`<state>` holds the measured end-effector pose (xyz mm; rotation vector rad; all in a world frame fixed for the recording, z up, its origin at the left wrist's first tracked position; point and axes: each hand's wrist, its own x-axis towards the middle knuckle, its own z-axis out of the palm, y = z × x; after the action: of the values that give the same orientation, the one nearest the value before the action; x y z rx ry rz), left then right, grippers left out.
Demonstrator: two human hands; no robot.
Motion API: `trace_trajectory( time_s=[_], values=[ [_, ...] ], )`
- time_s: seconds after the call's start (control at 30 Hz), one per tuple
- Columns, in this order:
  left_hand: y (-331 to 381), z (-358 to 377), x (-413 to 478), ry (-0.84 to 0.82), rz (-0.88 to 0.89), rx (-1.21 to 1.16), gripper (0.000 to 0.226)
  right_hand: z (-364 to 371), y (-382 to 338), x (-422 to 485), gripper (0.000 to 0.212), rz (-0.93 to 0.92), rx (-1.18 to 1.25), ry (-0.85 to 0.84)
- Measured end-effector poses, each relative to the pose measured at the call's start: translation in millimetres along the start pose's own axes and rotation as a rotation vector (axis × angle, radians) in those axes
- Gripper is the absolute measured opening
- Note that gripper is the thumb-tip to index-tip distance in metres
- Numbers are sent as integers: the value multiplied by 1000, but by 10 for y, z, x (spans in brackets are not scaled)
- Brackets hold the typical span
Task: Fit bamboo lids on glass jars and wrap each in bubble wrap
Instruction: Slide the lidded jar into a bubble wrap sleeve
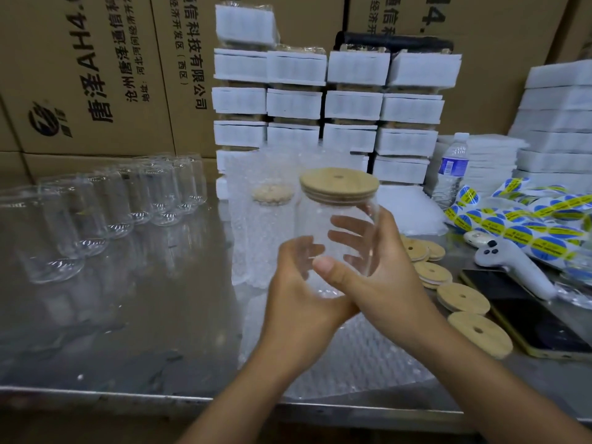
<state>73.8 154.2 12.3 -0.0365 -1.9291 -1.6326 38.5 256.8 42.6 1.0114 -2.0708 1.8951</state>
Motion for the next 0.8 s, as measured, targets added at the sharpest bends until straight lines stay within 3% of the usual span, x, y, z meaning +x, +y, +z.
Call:
trace_trajectory(
  time_s=[0.13, 0.27, 0.3, 0.43, 0.5, 0.67, 0.8],
  values=[
    [-34, 215, 1, -147, -11, 7, 65, -130, 51, 30, 74, 30, -2, 157],
    [-82, 238, 29, -377, -69, 211, 110, -373, 105, 45, 80, 24, 38, 271],
    [-97, 246, 24, -384, -98, 248, 111, -445, 109, 62, 78, 17, 39, 305],
    [-161, 355, -12, -401, -116, 393, 52, -690, 120, 126, 75, -10, 11, 413],
    [-172, 423, -24, -458, -111, 561, 35, -762, 149, 134, 72, -11, -15, 439],
    [-184, 574, -21, -460, -66, 939, 46, -865, 238, 83, 58, 3, -14, 447],
    [-232, 564, 0, -432, -47, 974, 33, -932, 234, 48, 67, -12, 24, 447]
  ],
)
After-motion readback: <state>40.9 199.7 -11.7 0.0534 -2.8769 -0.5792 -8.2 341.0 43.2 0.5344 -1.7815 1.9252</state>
